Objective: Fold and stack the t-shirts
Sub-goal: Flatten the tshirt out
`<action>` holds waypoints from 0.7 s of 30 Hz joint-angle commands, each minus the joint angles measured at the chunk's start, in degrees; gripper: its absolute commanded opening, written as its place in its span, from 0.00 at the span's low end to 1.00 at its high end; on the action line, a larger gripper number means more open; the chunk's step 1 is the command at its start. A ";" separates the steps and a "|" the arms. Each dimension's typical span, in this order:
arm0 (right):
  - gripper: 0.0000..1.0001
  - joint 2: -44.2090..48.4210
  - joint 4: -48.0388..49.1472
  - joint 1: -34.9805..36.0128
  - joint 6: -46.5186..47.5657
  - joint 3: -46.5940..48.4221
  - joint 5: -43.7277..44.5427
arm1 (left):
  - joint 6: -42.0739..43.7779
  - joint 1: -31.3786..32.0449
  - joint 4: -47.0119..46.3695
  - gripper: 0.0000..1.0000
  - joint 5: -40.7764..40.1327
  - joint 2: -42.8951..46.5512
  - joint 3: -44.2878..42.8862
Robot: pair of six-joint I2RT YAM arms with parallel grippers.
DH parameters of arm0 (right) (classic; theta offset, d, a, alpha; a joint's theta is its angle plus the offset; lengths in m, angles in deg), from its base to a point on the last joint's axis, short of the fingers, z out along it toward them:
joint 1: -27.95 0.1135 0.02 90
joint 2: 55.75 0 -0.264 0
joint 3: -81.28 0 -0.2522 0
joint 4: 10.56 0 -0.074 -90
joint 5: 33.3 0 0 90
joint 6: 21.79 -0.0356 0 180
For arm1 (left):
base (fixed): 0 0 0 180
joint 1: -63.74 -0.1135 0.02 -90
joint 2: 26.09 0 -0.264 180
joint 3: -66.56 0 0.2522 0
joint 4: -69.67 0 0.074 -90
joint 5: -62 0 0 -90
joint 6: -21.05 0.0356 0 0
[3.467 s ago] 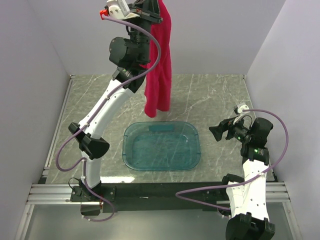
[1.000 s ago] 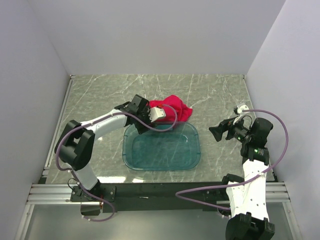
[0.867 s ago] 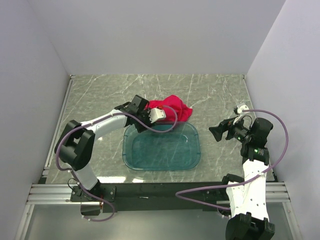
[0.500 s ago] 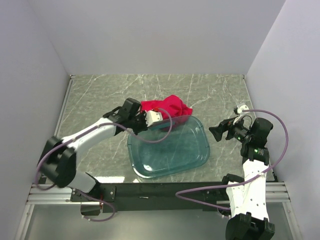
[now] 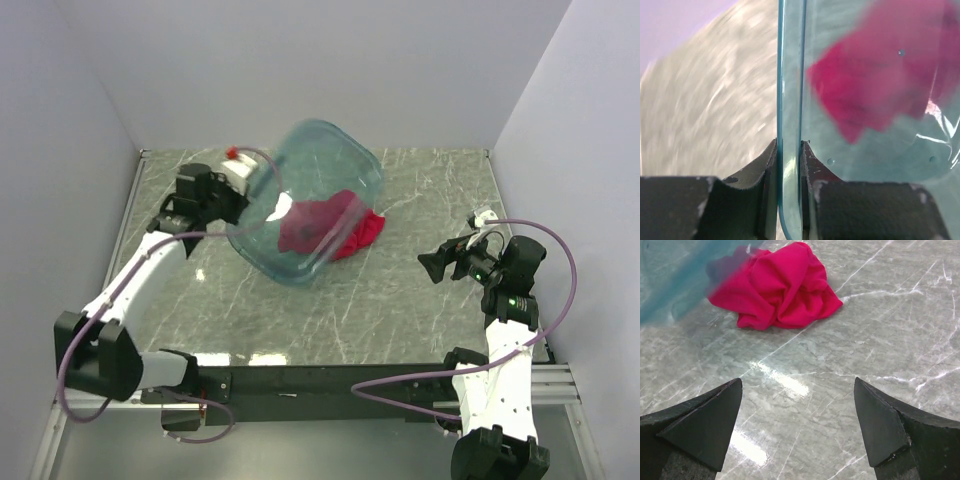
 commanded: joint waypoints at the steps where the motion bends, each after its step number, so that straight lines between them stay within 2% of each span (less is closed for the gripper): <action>1: 0.98 1.23 0.61 -0.42 0.61 0.85 -0.59 | -17.56 -7.83 -7.92 0.00 -6.18 -2.13 -3.12; 3: 0.98 1.23 0.53 -0.42 0.52 0.85 -0.85 | -24.41 -13.26 -9.77 0.00 -8.72 -2.13 -3.03; 7: 0.98 0.97 0.62 -0.42 0.35 0.94 -1.29 | -28.50 -19.62 -10.75 0.01 -14.95 -3.53 -4.78; 10: 0.98 1.06 0.62 -0.42 0.34 0.94 -1.38 | -25.43 -20.51 -8.55 0.00 -22.33 -7.83 -7.86; 13: 0.98 1.32 0.62 -0.42 0.34 0.94 -1.29 | -22.44 -21.91 -11.70 0.00 -28.40 -11.09 -6.04; 21: 0.98 1.14 0.53 -0.42 0.26 1.03 -1.82 | -17.44 -26.22 -13.99 0.00 -30.45 -16.10 -4.35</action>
